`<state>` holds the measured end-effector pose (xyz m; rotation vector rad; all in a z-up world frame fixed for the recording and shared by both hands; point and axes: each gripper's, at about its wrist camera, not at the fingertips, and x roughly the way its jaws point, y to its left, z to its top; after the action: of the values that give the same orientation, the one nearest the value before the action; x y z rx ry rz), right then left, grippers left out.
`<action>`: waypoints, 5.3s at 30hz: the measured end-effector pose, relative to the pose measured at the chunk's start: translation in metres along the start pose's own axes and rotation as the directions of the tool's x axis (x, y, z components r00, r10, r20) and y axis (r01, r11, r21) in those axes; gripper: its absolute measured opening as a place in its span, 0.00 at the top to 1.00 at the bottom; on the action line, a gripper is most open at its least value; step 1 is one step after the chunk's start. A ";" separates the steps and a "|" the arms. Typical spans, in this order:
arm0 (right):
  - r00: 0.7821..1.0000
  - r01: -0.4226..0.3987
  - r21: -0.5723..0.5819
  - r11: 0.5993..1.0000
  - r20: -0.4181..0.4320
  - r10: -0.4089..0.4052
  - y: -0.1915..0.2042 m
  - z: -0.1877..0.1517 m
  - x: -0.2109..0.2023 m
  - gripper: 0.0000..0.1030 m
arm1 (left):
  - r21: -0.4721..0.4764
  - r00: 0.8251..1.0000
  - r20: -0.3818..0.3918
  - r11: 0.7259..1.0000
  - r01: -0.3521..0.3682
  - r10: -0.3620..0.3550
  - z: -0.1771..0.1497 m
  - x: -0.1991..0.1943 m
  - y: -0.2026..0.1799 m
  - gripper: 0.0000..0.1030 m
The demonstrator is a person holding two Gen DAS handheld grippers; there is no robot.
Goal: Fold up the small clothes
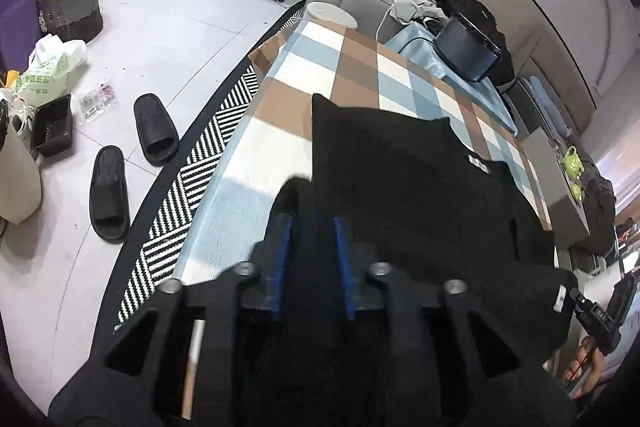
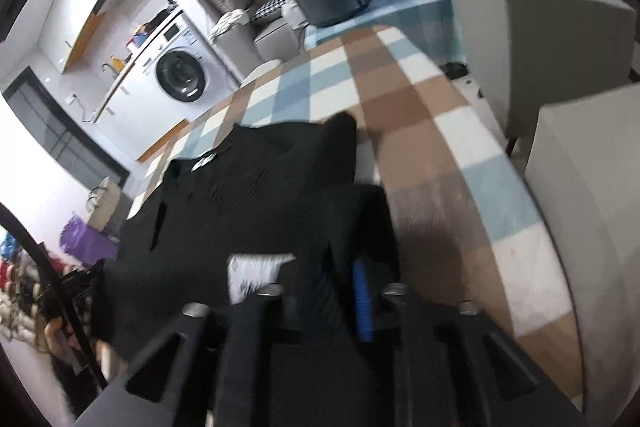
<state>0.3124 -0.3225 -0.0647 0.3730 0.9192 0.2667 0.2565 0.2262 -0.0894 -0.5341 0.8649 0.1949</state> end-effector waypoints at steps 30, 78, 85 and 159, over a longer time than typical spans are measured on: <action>0.999 -0.028 0.020 0.999 -0.039 0.029 -0.023 -0.059 -0.029 0.62 | 0.074 0.999 0.029 0.997 0.036 -0.038 -0.076 -0.051 -0.009 0.91; 0.994 -0.073 0.112 0.991 0.086 0.064 -0.022 -0.003 -0.018 0.54 | -0.106 0.999 -0.005 0.994 0.034 -0.035 0.006 0.009 0.031 0.61; 0.997 -0.018 -0.027 0.999 -0.069 0.016 -0.008 -0.059 -0.017 0.53 | 0.056 0.998 -0.052 0.998 -0.026 0.029 -0.055 -0.010 0.014 0.57; 0.954 -0.287 0.165 0.944 -0.042 0.298 0.005 -0.057 -0.003 0.49 | -0.047 0.995 0.004 0.994 0.101 -0.101 -0.047 -0.025 -0.002 0.48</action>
<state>0.2637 -0.3077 -0.0914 0.6528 0.9524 0.4831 0.2097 0.2009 -0.0941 -0.6206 0.8314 0.1240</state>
